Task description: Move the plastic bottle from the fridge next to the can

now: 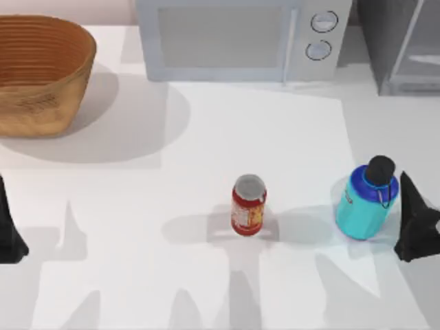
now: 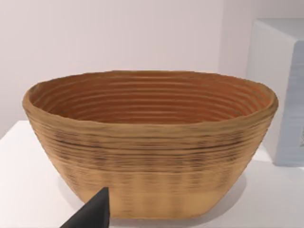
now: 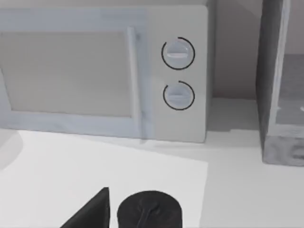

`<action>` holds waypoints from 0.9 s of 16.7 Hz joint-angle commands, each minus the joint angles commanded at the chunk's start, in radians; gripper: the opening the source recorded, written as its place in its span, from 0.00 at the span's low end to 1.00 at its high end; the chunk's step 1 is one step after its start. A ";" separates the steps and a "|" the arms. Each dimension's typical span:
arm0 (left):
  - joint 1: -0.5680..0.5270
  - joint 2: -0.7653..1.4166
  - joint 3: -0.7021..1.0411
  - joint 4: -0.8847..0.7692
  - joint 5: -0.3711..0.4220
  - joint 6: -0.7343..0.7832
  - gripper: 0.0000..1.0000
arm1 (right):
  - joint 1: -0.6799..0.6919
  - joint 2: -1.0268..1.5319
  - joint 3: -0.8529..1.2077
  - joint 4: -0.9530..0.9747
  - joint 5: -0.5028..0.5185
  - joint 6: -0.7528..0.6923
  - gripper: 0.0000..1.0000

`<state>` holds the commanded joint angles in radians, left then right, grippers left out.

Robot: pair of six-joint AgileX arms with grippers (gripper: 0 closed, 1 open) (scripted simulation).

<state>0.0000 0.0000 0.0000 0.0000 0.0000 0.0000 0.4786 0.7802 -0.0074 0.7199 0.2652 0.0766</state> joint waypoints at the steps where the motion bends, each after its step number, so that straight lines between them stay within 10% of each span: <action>1: 0.000 0.000 0.000 0.000 0.000 0.000 1.00 | -0.042 -0.083 0.000 -0.072 -0.031 -0.005 1.00; 15: 0.000 0.000 0.000 0.000 0.000 0.000 1.00 | -0.477 -0.778 0.007 -0.718 -0.265 -0.076 1.00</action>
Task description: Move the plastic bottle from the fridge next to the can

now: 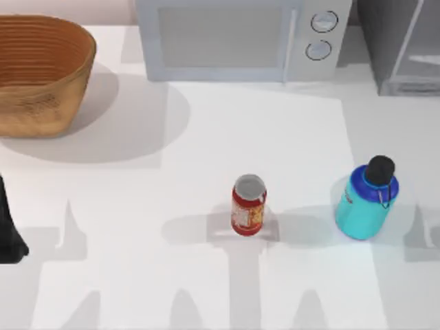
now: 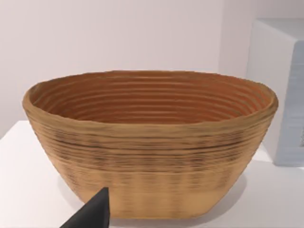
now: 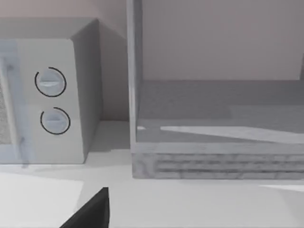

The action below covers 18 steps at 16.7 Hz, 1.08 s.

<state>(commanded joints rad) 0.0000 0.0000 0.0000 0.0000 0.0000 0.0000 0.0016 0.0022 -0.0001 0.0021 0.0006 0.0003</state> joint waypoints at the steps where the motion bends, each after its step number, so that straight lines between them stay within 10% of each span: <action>1: 0.000 0.000 0.000 0.000 0.000 0.000 1.00 | -0.002 -0.002 0.000 -0.002 -0.001 0.000 1.00; 10: 0.000 0.000 0.000 0.000 0.000 0.000 1.00 | -0.002 -0.081 0.069 -0.109 0.004 -0.001 1.00; 18: 0.000 0.000 0.000 0.000 0.000 0.000 1.00 | -0.002 -0.424 0.349 -0.741 0.000 -0.001 1.00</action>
<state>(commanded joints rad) 0.0000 0.0000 0.0000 0.0000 0.0000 0.0000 -0.0001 -0.4218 0.3486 -0.7393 0.0004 -0.0003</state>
